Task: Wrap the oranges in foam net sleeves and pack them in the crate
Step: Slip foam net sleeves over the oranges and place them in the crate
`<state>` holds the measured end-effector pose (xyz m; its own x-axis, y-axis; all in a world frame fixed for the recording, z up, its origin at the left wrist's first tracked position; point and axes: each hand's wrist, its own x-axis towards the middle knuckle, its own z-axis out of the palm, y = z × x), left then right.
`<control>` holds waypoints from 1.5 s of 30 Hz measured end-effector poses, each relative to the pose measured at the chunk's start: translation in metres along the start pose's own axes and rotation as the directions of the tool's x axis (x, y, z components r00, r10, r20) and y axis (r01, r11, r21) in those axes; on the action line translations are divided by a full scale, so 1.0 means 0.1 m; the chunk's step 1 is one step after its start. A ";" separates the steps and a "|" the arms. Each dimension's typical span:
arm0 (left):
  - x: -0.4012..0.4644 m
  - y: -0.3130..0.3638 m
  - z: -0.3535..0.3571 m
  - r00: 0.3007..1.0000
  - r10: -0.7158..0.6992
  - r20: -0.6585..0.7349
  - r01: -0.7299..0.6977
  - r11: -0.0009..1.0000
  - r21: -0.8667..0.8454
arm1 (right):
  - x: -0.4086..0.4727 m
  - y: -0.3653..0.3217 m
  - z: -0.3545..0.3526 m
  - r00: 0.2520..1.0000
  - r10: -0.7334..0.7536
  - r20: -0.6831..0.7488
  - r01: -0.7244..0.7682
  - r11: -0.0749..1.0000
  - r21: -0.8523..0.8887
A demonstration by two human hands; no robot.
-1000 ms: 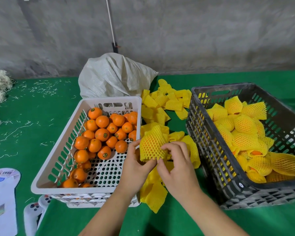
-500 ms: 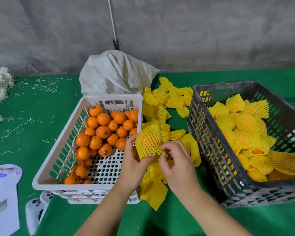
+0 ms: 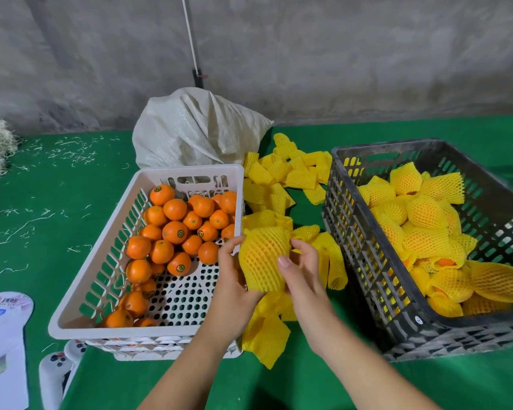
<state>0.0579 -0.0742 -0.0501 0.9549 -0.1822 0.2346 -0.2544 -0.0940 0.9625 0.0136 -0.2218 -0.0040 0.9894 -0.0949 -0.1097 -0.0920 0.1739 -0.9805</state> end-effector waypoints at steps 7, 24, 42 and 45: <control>-0.06 0.02 0.06 0.989 -0.009 0.150 -0.035 0.957 0.289 | 0.09 -0.09 -0.17 0.993 -0.005 -0.120 -0.010 0.991 -0.130; 0.10 0.00 0.04 0.944 -0.251 -0.214 0.199 0.951 -0.237 | 0.60 -0.21 -1.38 0.979 -0.192 -0.066 -0.116 -0.264 -0.958; 0.31 -0.04 0.10 0.845 -0.402 -0.353 0.188 0.841 -0.507 | 1.03 0.20 0.03 0.965 -0.263 0.020 0.146 0.472 -0.869; 0.33 -0.02 0.09 0.800 -0.459 -0.388 0.167 0.789 -0.591 | 1.14 0.09 0.64 0.929 -0.356 0.105 0.314 0.604 -0.732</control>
<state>0.0888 -0.0889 -0.0458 0.9396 0.2769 -0.2013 0.0489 0.4737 0.8794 0.1331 -0.1687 -0.0151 0.9633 -0.0474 0.2643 0.1733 -0.6423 -0.7466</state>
